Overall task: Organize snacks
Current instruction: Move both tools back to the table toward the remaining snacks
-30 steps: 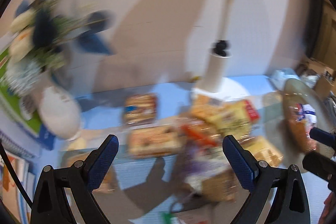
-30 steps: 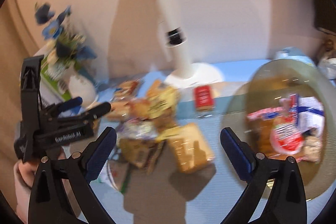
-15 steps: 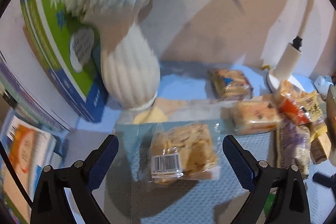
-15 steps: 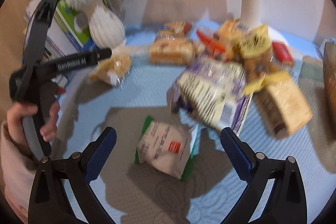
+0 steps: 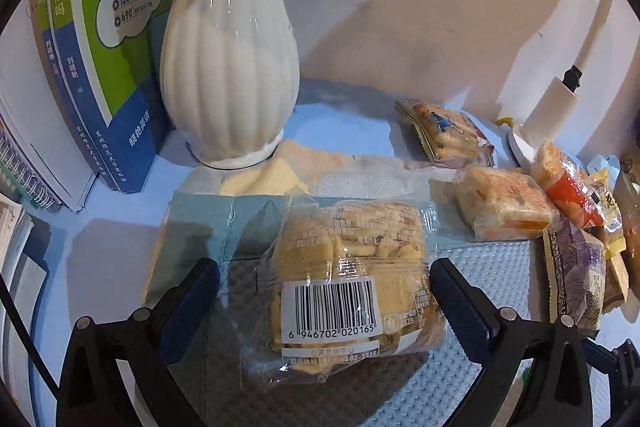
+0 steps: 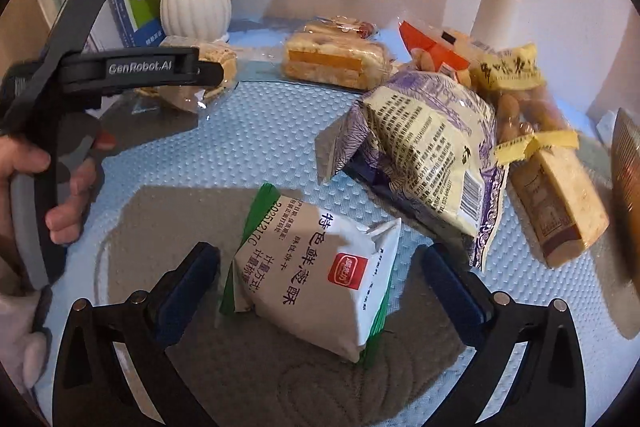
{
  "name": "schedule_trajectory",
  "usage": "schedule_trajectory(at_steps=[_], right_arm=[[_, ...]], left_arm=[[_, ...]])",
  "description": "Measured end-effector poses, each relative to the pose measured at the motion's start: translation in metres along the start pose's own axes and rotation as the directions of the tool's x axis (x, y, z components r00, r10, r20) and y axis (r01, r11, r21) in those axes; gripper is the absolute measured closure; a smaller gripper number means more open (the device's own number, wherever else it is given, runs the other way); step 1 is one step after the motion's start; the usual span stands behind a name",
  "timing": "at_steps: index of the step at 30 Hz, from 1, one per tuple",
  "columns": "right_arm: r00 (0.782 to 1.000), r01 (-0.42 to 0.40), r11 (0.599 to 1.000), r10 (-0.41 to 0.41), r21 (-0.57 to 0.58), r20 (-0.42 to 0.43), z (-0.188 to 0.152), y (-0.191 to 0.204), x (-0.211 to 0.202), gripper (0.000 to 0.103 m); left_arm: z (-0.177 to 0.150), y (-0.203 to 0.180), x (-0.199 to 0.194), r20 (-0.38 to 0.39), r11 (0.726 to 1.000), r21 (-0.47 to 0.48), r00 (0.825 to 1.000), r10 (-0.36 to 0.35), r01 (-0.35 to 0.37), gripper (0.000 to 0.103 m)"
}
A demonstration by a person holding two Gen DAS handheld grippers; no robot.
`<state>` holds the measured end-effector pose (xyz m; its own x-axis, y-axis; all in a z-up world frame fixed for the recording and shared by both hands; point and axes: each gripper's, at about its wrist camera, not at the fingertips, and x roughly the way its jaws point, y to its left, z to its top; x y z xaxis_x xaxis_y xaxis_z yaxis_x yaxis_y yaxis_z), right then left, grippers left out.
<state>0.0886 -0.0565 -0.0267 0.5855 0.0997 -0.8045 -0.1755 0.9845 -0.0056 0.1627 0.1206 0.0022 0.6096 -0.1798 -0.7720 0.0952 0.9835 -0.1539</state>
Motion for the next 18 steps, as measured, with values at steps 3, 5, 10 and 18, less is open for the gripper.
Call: schedule_trajectory(at_steps=[3, 5, 10, 18], right_arm=[[1.000, 0.001, 1.000, -0.001, -0.002, 0.001, -0.0012, -0.0023, -0.0017, 0.000], [1.000, 0.005, 1.000, -0.005, -0.005, 0.001, -0.0022, -0.0049, -0.0036, 0.000], [1.000, 0.003, 1.000, -0.003, -0.003, 0.001, -0.0001, -0.0019, -0.0021, 0.000], [1.000, 0.003, 1.000, -0.003, -0.004, 0.001, 0.0004, -0.0009, -0.0018, 0.000]], left_arm=[[0.0005, -0.0012, 0.0006, -0.001, 1.000, 0.006, 1.000, 0.007, -0.007, 0.000], [0.0006, -0.0010, 0.0007, -0.003, 1.000, 0.008, 1.000, 0.008, -0.008, 0.000], [0.0017, -0.0015, 0.0026, -0.006, 1.000, 0.009, 1.000, 0.007, -0.007, 0.000], [0.0018, -0.0016, 0.0030, -0.007, 1.000, 0.009, 1.000, 0.007, -0.007, 0.000]])
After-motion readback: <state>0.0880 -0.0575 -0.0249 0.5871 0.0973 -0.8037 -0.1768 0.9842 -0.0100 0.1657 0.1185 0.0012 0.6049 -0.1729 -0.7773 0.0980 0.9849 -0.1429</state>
